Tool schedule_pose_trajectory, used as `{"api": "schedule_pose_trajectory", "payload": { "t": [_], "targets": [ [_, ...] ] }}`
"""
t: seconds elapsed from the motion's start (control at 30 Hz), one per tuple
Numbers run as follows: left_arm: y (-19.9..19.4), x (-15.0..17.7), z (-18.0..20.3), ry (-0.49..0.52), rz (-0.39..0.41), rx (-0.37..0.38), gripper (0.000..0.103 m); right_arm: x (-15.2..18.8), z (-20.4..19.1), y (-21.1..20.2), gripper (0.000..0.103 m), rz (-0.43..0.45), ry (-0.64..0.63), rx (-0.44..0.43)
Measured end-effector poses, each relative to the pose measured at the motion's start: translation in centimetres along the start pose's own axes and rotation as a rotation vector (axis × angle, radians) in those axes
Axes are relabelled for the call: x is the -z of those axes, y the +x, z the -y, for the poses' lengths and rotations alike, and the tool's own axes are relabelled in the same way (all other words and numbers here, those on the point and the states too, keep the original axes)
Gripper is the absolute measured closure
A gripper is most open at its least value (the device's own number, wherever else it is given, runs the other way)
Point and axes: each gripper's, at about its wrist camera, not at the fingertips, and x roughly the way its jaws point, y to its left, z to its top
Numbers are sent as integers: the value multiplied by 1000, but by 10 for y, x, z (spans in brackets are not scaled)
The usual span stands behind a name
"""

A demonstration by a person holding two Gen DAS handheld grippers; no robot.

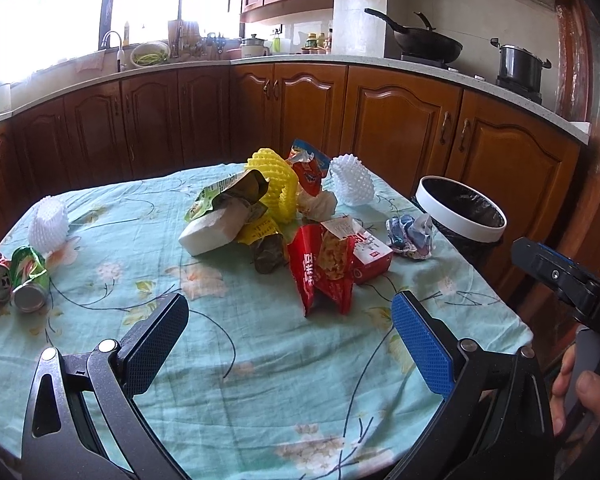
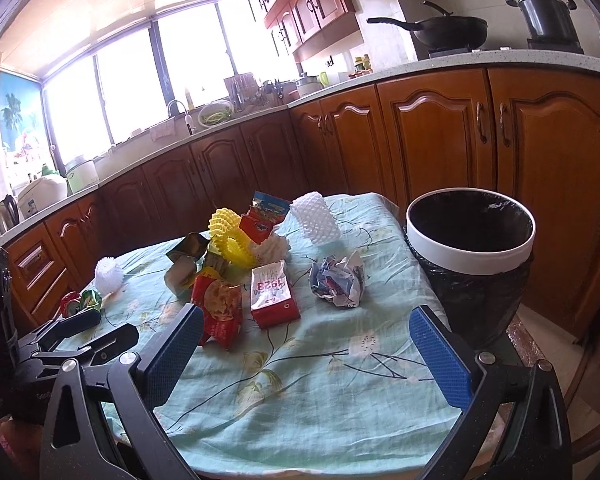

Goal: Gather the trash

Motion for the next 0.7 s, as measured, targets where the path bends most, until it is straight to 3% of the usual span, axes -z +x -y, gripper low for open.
{"api": "schedule_pose_trajectory", "payload": {
  "t": [0.1, 0.37, 0.7],
  "targets": [
    [15, -7, 2, 0, -34, 11, 3, -6, 7, 15, 3, -36, 9, -4],
    [61, -15, 3, -20, -162, 48, 20, -22, 28, 62, 32, -144, 51, -15],
    [99, -21, 1, -43, -256, 84, 44, -29, 46, 122, 41, -263, 76, -10]
  ]
}}
